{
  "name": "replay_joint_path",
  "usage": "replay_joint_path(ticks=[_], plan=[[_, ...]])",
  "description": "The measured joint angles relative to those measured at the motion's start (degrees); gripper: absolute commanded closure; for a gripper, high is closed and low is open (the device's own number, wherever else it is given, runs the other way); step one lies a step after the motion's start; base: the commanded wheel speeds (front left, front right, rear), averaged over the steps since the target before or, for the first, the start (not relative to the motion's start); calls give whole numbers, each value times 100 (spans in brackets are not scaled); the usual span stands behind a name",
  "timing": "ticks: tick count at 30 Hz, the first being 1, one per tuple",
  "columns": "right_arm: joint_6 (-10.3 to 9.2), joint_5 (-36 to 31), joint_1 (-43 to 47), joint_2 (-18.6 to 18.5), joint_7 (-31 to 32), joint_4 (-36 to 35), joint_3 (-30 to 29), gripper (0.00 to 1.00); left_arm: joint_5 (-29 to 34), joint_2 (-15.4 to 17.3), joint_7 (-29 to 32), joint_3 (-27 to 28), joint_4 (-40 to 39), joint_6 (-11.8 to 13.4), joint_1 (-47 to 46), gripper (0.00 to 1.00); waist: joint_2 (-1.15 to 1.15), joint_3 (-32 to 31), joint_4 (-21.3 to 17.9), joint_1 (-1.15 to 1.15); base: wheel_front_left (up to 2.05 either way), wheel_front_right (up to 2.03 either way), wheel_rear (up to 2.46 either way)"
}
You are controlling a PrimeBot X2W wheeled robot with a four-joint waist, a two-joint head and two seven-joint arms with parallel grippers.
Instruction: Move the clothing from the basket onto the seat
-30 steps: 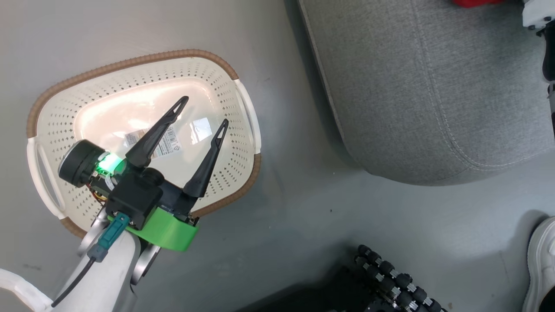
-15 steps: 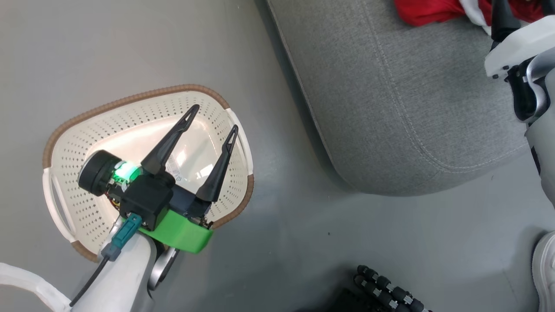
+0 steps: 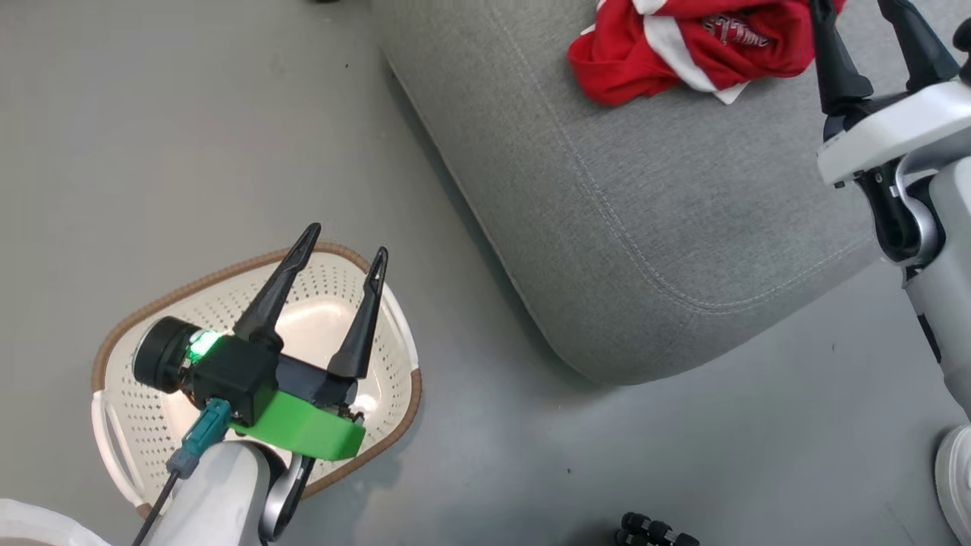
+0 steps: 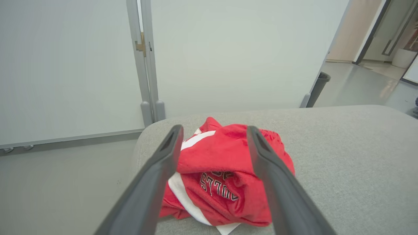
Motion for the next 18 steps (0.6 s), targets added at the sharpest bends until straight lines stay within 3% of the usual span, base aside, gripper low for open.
replay_joint_path(ticks=[4, 10, 18], plan=[[-1, -224, 431, -70, 0, -750, -294, 0, -38, -145, 0, 138, 13, 0, 98, 0, 0, -306, -128, 0, 0, 0, 0], [0, -688, 1018, 159, 0, -1872, -698, 0, -60, -311, 0, 391, 0, 0, 383, 0, 0, -779, -241, 0, 0, 0, 0], [0, -1047, 1920, 509, 0, -2707, -1190, 0, -22, -584, 0, 771, -140, 0, 832, 0, 0, -1397, -180, 0, 0, 0, 0]])
